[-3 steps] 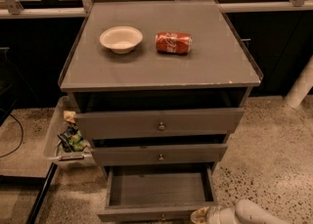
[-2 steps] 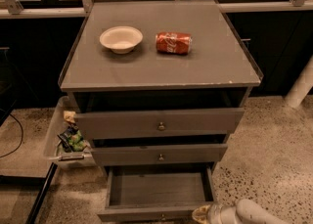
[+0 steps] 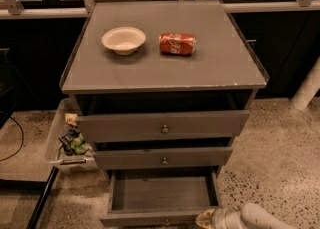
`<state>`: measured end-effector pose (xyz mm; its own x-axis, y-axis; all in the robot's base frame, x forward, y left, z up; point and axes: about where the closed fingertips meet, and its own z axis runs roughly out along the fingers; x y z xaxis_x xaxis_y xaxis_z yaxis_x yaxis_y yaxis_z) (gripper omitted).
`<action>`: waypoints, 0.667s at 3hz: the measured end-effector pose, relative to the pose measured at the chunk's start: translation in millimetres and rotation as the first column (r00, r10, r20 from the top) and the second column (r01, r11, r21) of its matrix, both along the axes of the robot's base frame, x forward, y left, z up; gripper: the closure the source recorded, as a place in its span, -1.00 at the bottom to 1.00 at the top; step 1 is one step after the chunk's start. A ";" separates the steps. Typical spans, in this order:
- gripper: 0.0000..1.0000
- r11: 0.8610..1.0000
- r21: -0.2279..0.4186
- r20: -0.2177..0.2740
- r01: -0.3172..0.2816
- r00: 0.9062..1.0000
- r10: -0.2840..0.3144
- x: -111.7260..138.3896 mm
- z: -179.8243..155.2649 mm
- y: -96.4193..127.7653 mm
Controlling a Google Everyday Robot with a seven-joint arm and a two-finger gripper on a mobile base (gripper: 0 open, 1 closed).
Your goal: Close bottom drawer
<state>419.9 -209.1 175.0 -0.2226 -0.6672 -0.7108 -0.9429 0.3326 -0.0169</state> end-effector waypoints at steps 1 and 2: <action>-0.76 1.000 0.014 0.008 0.004 1.000 -0.004 3.0 -0.3 4.3; -0.72 0.999 0.036 0.015 -0.001 1.000 0.001 4.5 -2.5 11.9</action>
Offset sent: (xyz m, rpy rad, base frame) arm 0.0635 -0.0023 -0.0099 0.0793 -0.0975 -0.0403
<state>424.4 -197.2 172.6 -0.2112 -0.6412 -0.7377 -0.9429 0.3325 -0.0190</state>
